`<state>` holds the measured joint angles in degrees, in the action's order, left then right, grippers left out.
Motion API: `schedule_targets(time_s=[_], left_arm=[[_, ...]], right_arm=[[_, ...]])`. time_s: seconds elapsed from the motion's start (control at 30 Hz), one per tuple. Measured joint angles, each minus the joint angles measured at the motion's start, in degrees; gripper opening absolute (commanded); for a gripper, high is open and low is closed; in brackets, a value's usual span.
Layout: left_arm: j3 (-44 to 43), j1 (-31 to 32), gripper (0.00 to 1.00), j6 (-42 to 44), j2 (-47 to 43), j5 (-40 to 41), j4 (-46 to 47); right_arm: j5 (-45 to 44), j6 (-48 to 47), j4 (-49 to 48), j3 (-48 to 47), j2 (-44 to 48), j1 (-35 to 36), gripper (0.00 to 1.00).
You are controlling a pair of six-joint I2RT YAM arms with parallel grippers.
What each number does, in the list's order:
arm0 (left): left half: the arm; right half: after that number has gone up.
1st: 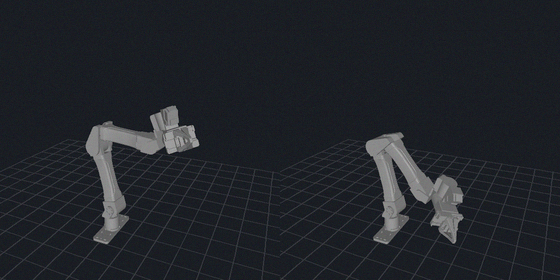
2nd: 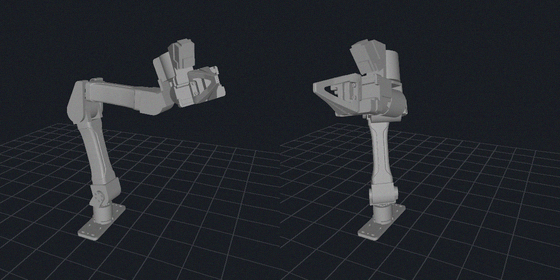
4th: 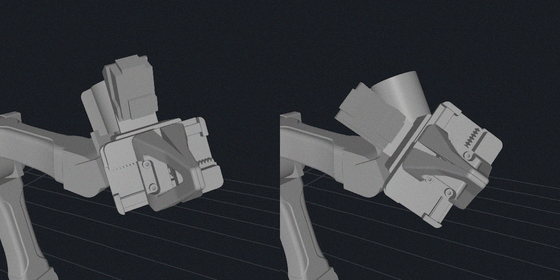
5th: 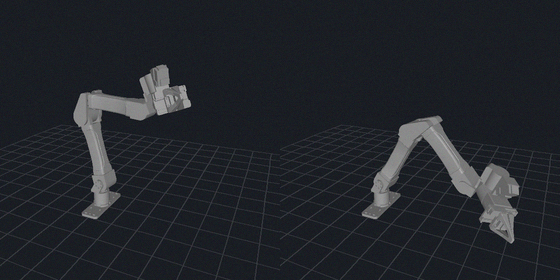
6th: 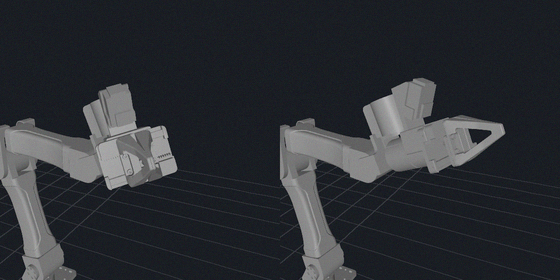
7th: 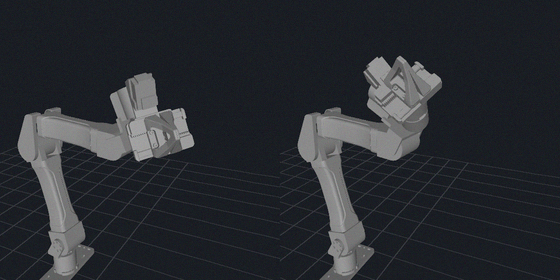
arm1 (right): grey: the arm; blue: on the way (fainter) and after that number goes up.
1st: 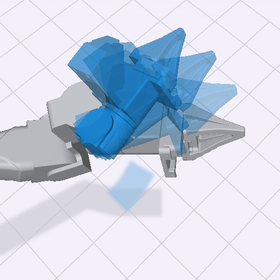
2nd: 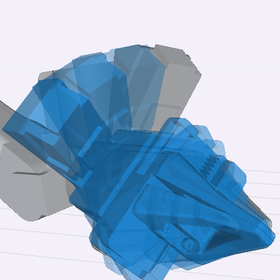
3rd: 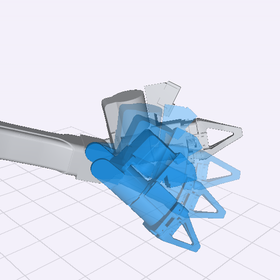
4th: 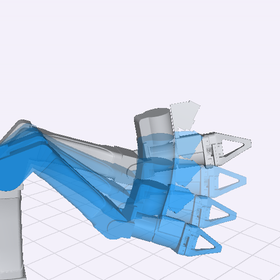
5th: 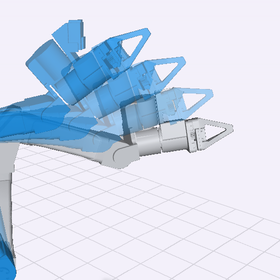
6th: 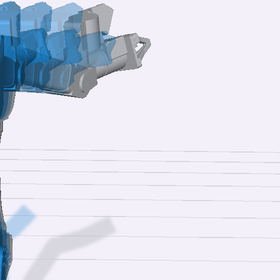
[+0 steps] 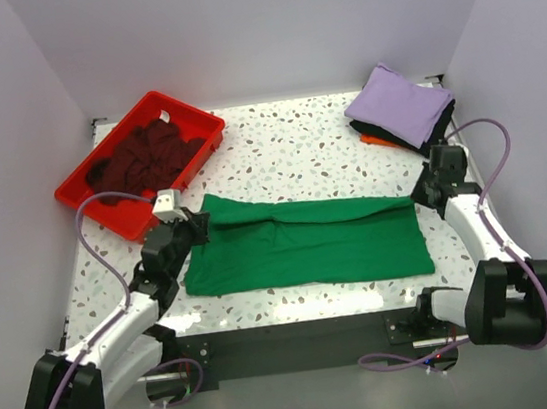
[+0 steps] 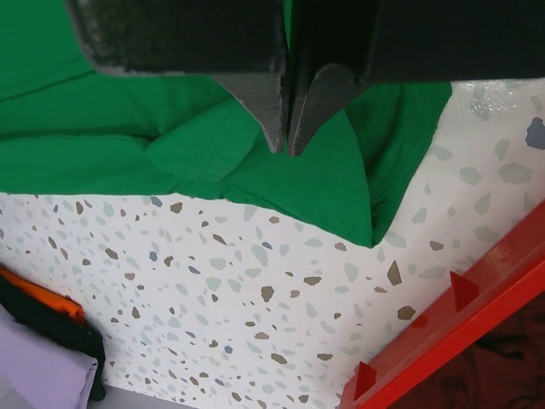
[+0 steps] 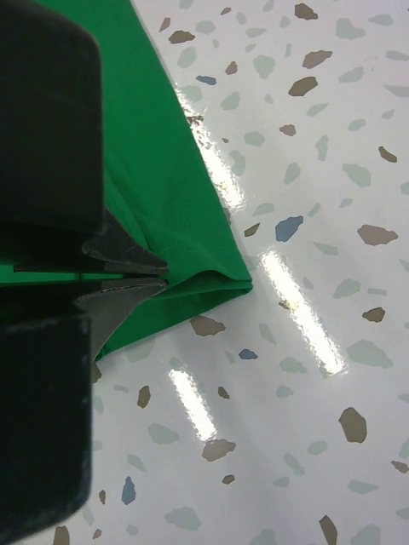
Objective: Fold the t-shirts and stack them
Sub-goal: Fold the tshirt
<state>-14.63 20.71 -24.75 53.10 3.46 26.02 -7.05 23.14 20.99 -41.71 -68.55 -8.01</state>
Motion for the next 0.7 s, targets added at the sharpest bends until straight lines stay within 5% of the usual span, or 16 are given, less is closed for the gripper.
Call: schedule_targets(time_s=[0.7], left_arm=[[3.56,0.28,0.00,-4.68,-12.17,1.05,-8.22]], right_arm=[[-2.58,1.07,2.40,4.61,6.21,0.02,0.00]])
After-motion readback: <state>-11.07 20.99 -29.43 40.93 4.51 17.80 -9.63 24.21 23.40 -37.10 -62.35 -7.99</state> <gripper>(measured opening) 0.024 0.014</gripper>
